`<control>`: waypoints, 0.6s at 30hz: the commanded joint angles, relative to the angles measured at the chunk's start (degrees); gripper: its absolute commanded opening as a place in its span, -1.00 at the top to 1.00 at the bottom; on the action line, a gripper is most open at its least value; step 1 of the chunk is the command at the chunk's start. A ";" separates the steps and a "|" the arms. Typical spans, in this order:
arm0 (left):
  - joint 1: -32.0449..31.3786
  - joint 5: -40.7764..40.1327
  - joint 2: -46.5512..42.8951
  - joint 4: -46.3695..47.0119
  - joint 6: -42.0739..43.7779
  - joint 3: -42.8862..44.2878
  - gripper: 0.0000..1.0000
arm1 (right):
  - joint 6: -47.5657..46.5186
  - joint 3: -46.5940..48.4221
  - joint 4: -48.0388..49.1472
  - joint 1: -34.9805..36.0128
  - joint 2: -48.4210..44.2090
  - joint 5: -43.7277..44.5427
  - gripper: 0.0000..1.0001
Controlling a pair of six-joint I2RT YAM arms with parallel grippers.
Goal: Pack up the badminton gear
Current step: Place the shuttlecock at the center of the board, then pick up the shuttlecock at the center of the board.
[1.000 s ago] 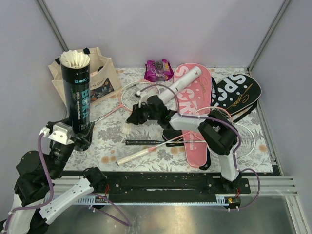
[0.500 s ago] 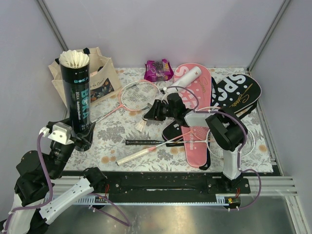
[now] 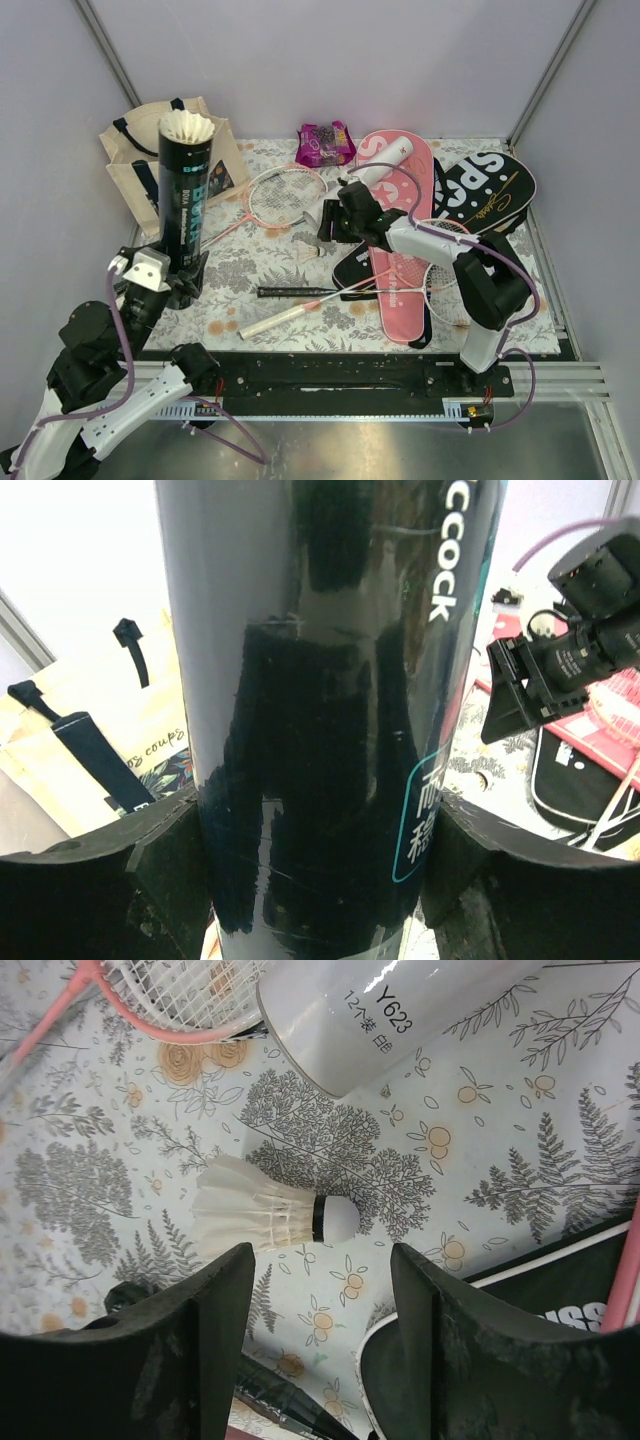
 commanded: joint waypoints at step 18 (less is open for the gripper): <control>-0.12 -2.01 -4.93 5.11 -1.54 -2.24 0.14 | -7.46 27.12 -21.57 17.22 14.91 33.41 -0.31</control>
